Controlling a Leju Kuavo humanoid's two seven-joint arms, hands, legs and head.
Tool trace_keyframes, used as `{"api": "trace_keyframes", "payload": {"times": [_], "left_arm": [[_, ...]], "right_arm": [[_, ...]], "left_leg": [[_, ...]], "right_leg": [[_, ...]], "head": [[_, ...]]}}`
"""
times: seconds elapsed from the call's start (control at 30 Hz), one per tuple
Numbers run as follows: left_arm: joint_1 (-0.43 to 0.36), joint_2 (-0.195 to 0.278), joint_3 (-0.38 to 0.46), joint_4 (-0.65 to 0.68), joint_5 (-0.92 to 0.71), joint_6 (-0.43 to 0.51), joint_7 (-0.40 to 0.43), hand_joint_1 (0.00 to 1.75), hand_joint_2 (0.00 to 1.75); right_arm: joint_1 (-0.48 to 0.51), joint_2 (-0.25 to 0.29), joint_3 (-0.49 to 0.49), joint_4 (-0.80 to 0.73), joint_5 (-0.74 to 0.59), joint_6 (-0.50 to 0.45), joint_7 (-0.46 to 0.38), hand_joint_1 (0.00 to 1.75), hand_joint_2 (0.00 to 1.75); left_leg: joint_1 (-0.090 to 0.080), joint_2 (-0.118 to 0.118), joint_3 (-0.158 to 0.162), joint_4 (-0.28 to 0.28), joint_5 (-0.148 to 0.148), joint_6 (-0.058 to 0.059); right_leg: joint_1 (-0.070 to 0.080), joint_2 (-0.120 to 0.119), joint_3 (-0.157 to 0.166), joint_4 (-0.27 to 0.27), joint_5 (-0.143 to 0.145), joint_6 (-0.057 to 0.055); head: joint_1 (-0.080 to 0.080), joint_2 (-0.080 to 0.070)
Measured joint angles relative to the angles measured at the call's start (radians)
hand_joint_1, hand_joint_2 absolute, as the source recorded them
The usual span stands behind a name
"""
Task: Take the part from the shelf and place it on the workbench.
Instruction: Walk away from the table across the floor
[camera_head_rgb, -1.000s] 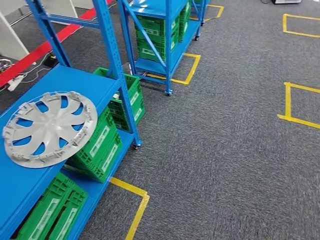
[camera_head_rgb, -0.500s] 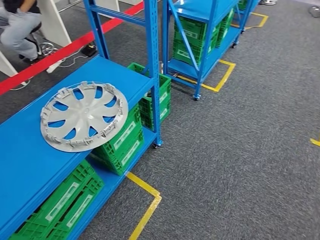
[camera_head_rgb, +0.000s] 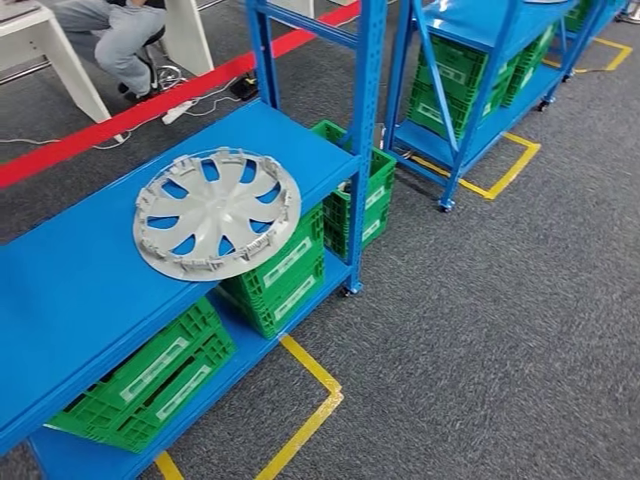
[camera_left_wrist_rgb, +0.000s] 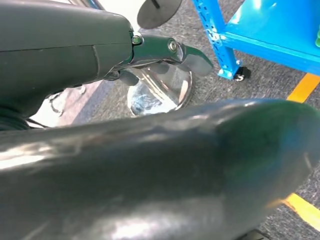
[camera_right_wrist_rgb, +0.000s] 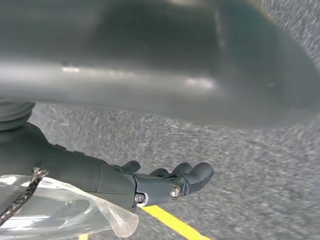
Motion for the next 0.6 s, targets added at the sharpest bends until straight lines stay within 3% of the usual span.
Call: {"api": "trace_keyframes", "payload": {"times": [0.03,0.1,0.17,0.23,0.3,0.33,0.37,0.4,0.47,0.53,0.6], "left_arm": [[0.0,0.0,0.0,0.0,0.0,0.0,0.0,0.0,0.0],[0.002,-0.001,0.001,-0.001,0.0,0.0,0.0,0.0,0.0],[0.002,-0.003,0.001,-0.001,0.0,0.0,0.0,0.0,0.0],[0.002,-0.003,0.0,-0.001,0.0,0.0,0.0,0.0,0.0],[0.002,-0.003,0.0,-0.001,0.0,0.0,0.0,0.0,0.0],[0.002,-0.003,0.0,-0.001,0.001,0.0,0.0,0.0,0.0],[0.002,-0.004,0.0,-0.001,0.001,0.0,0.0,0.0,0.0],[0.002,-0.004,0.0,-0.001,0.002,0.0,0.0,0.0,0.0],[0.002,-0.004,0.0,-0.001,0.003,0.001,0.0,0.0,0.0],[0.002,-0.003,-0.001,-0.001,0.003,0.001,0.0,0.0,0.0],[0.003,-0.002,0.0,-0.001,0.004,0.002,0.0,0.0,0.0]], "right_arm": [[0.0,0.0,0.0,0.0,0.0,0.0,0.0,0.0,0.0],[-0.003,0.0,0.0,0.001,0.0,0.0,0.0,0.0,0.0],[-0.006,-0.001,0.001,0.001,0.0,0.0,-0.001,0.0,0.0],[-0.005,-0.002,0.002,0.002,0.0,0.0,0.0,0.0,0.0],[0.0,-0.003,0.001,0.002,-0.001,0.0,0.0,0.0,0.0],[0.001,-0.004,0.001,0.002,-0.001,0.0,0.0,0.0,0.0],[0.001,-0.004,0.0,0.002,-0.001,0.0,0.0,0.0,0.0],[0.001,-0.004,0.0,0.002,-0.001,0.0,0.0,0.0,0.0],[0.001,-0.004,0.001,0.002,0.0,0.0,0.0,0.0,0.0],[0.002,-0.004,0.001,0.004,0.0,0.0,0.0,0.0,0.0],[0.002,-0.005,0.001,0.005,0.001,-0.001,-0.001,0.0,0.0]], "left_leg": [[-0.004,0.008,0.005,-0.014,-0.005,0.006],[-0.002,-0.015,0.008,-0.027,-0.001,0.013],[0.007,-0.04,0.016,-0.043,0.009,0.021],[0.011,-0.063,0.019,-0.05,0.014,0.026],[0.012,-0.09,0.019,-0.05,0.014,0.028],[0.013,-0.104,0.02,-0.049,0.013,0.027],[0.014,-0.118,0.022,-0.048,0.012,0.025],[0.017,-0.132,0.025,-0.046,0.01,0.022],[0.019,-0.158,0.024,-0.035,0.001,0.009],[0.019,-0.181,0.014,-0.025,-0.002,-0.005],[0.022,-0.201,0.005,-0.024,0.001,-0.016]], "right_leg": [[0.001,-0.012,0.002,-0.002,-0.002,0.005],[0.002,-0.033,0.012,-0.007,-0.006,0.014],[0.001,0.005,0.005,0.023,-0.031,0.022],[-0.001,0.074,-0.05,0.138,-0.087,0.029],[-0.004,0.099,-0.122,0.262,-0.125,0.035],[-0.006,0.101,-0.139,0.279,-0.116,0.038],[-0.008,0.102,-0.137,0.257,-0.086,0.04],[-0.011,0.109,-0.117,0.2,-0.043,0.043],[-0.022,0.161,-0.062,0.067,0.018,0.047],[-0.027,0.2,-0.034,0.011,0.027,0.039],[-0.025,0.181,-0.03,0.01,0.026,0.022]], "head": [[-0.001,0.0],[-0.002,0.0],[0.001,0.0],[0.006,0.0],[0.007,0.0],[0.007,0.0],[0.007,0.0],[0.007,0.0],[0.008,0.0],[0.009,0.0],[0.009,0.0]]}}
